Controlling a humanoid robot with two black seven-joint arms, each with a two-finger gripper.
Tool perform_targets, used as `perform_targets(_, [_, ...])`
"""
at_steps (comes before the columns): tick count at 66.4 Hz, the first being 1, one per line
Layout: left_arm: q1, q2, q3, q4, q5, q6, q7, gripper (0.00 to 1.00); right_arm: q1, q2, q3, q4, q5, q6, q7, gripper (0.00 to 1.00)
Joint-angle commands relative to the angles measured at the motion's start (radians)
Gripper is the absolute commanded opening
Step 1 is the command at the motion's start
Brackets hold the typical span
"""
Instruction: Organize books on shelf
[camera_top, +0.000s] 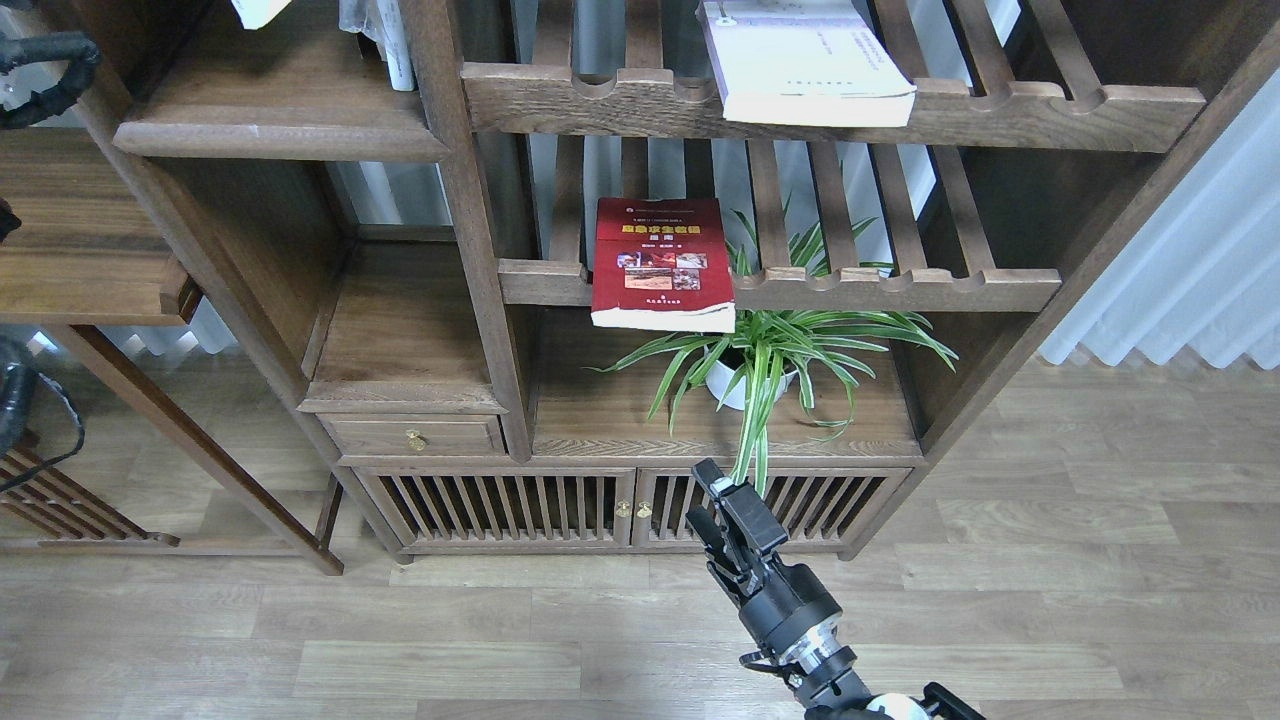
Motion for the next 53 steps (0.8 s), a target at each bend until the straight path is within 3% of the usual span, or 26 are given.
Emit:
perform_targets(1, [0.005,0.006,0.024,0.001,-0.001,0.000,-0.018,0.02,-0.008,0.000,0.000,0.011,-0.001,0.000,0.000,0.99])
perform_targets(53, [0.034,0.039,0.102,0.015,0.011,0.000,-0.010,0.02,-0.033,0.000,0.034,0.057,0.001,0.000,0.000,0.99])
